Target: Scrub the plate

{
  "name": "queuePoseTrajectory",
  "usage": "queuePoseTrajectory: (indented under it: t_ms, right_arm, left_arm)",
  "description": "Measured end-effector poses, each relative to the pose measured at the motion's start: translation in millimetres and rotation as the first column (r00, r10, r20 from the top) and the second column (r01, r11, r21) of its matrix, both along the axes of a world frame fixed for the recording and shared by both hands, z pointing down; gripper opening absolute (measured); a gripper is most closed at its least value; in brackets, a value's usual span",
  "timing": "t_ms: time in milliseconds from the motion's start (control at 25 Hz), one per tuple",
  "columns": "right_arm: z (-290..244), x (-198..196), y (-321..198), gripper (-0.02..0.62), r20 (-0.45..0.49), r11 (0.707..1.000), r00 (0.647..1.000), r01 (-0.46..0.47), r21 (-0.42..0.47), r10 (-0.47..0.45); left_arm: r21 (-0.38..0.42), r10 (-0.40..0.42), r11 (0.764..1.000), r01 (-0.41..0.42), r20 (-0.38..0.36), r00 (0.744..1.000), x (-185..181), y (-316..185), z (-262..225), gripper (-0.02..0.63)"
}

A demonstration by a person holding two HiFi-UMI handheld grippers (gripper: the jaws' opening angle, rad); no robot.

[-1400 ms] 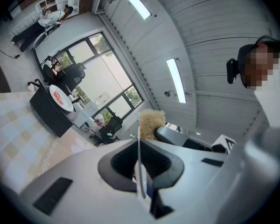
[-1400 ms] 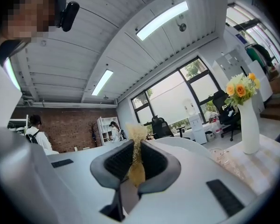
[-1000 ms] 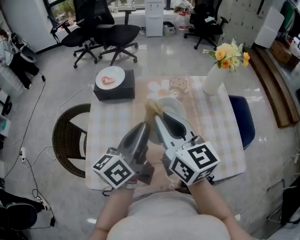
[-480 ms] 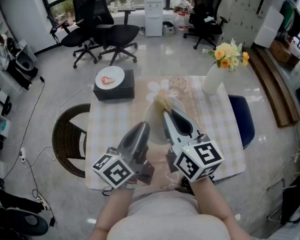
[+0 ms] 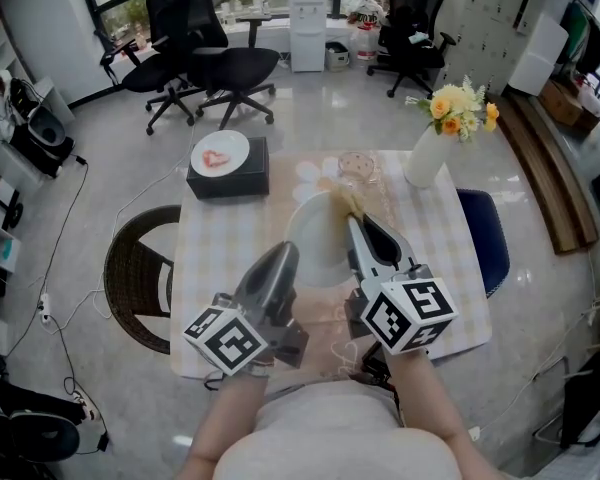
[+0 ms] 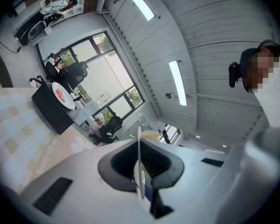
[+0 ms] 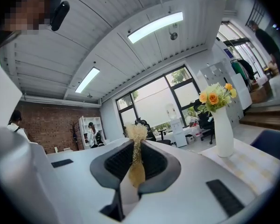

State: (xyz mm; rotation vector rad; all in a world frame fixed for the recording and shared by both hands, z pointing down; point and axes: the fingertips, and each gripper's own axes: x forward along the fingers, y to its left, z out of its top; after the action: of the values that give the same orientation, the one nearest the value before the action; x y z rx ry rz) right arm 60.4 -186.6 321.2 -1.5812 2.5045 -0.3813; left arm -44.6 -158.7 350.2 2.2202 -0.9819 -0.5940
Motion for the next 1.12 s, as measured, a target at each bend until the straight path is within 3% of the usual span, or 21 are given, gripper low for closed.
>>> queuePoseTrajectory:
  t_ms: [800, 960, 1120]
  right_arm:
    - [10, 52, 0, 0.048, -0.021, 0.990, 0.990, -0.141, -0.025, 0.140]
    - [-5, 37, 12, 0.048, 0.020, 0.996, 0.996, -0.092, 0.015, 0.092]
    - [-9, 5, 22, 0.048, 0.121, 0.999, 0.992, 0.038, -0.004, -0.038]
  left_arm:
    - [0.002, -0.011, 1.000, 0.011, 0.004, 1.000, -2, -2, 0, 0.020]
    - [0.002, -0.016, 1.000, 0.016, -0.003, 1.000, -5, -3, -1, 0.020]
    - [0.001, -0.019, 1.000, 0.019, -0.004, 1.000, -5, -4, -1, 0.020]
